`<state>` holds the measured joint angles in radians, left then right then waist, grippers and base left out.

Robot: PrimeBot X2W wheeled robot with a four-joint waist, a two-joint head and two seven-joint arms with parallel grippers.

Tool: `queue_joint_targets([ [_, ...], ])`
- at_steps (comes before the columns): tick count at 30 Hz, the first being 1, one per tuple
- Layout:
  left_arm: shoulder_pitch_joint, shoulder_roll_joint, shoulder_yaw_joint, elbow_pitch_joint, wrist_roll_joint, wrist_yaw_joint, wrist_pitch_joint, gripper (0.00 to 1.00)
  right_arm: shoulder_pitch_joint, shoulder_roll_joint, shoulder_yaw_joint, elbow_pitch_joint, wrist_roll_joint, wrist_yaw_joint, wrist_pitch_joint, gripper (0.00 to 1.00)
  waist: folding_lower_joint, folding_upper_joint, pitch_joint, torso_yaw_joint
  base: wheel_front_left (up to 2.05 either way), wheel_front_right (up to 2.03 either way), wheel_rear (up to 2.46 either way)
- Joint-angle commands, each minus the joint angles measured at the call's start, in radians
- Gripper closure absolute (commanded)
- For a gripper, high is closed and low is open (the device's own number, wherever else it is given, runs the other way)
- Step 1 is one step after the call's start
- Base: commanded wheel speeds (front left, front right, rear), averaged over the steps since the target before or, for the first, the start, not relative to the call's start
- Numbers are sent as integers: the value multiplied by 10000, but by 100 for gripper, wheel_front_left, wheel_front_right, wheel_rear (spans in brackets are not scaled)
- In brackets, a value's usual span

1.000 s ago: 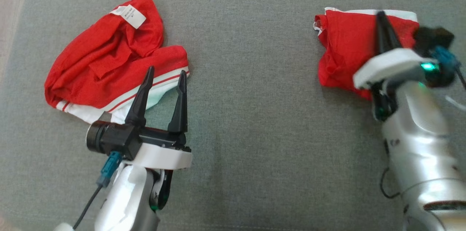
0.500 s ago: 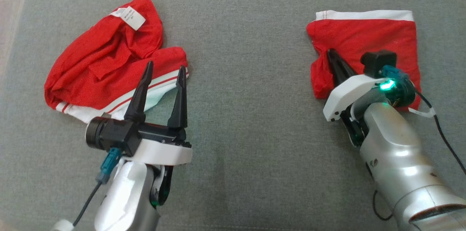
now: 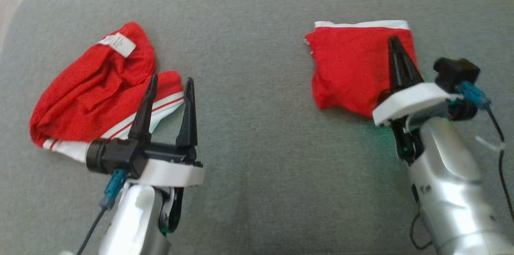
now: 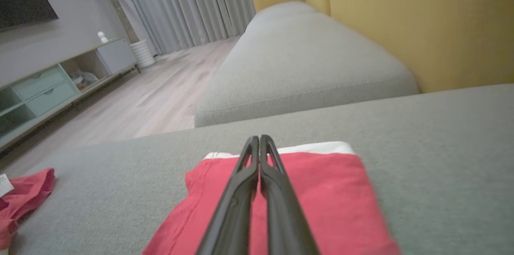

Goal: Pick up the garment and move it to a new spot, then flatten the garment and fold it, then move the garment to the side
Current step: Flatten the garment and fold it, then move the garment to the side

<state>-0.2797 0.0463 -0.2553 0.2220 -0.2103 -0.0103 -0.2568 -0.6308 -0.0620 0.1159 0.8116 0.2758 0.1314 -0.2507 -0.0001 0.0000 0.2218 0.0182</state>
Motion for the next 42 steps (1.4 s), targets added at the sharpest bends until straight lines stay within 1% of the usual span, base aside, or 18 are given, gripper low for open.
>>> queue_joint_targets([
  [1, 26, 40, 415, -303, 100, -66, -49, 0, 483, 117, -56, -894, -76, -7, -108, 100, 1, 0, -307, -350, 0, 0, 0],
  [3, 116, 40, 505, -279, 135, -95, -49, 0, 965, 118, -340, -1524, -152, -7, -108, 100, 1, 0, -446, -526, 0, 0, 0],
  [4, 169, 40, 551, -274, 151, -98, -49, 0, 1217, 118, -403, -1821, -202, -7, -108, 25, 1, 0, -517, -617, 0, 0, 0],
  [5, 221, 40, 590, -272, 160, -106, -49, 0, 1470, 118, -457, -2124, -292, -7, -109, 0, 1, 0, -578, -693, 0, 0, 0],
  [10, 369, 40, 613, -163, 314, -262, -49, 0, 2852, 118, -852, -3582, -496, -7, -109, 0, 1, 0, -759, -890, 0, 0, 0],
  [15, 441, 40, 727, -144, 321, -297, -49, 0, 3914, 118, -967, -4499, -537, -7, -110, 0, 1, 0, -709, -997, 0, 0, 0],
  [20, 421, 40, 661, -163, 284, -314, -49, 0, 4039, 118, -887, -4621, -684, -7, -110, 0, 1, 0, -550, -958, 0, 0, 0],
  [24, 281, 40, 578, -182, 257, -331, -49, 0, 3560, 118, -968, -4448, -806, -7, 40, 0, 1, 0, -274, -807, 0, 0, 0],
  [29, 65, 40, 444, -186, 268, -350, -49, 0, 2382, 118, -1444, -3684, -691, -7, 784, 0, 1, 0, 230, -479, 0, 0, 0],
  [33, -86, 40, 331, -143, 241, -360, -49, 0, 1253, 118, -2184, -2422, -535, -7, 1547, 0, 1, 0, 606, -179, 0, 0, 0],
  [36, -186, 39, 262, -97, 215, -373, -49, 0, 484, 118, -2642, -1331, -670, -7, 2096, 0, 1, 0, 809, 14, 0, 0, 0],
  [39, -253, 39, 218, -77, 199, -367, -49, 0, -93, 118, -2630, -424, -934, -7, 2533, 0, 1, 0, 951, 148, 0, 0, 0],
  [42, -294, 39, 210, -63, 191, -358, -49, 0, -409, 118, -2289, 301, -1067, -7, 2989, 0, 1, 0, 995, 206, 0, 0, 0],
])
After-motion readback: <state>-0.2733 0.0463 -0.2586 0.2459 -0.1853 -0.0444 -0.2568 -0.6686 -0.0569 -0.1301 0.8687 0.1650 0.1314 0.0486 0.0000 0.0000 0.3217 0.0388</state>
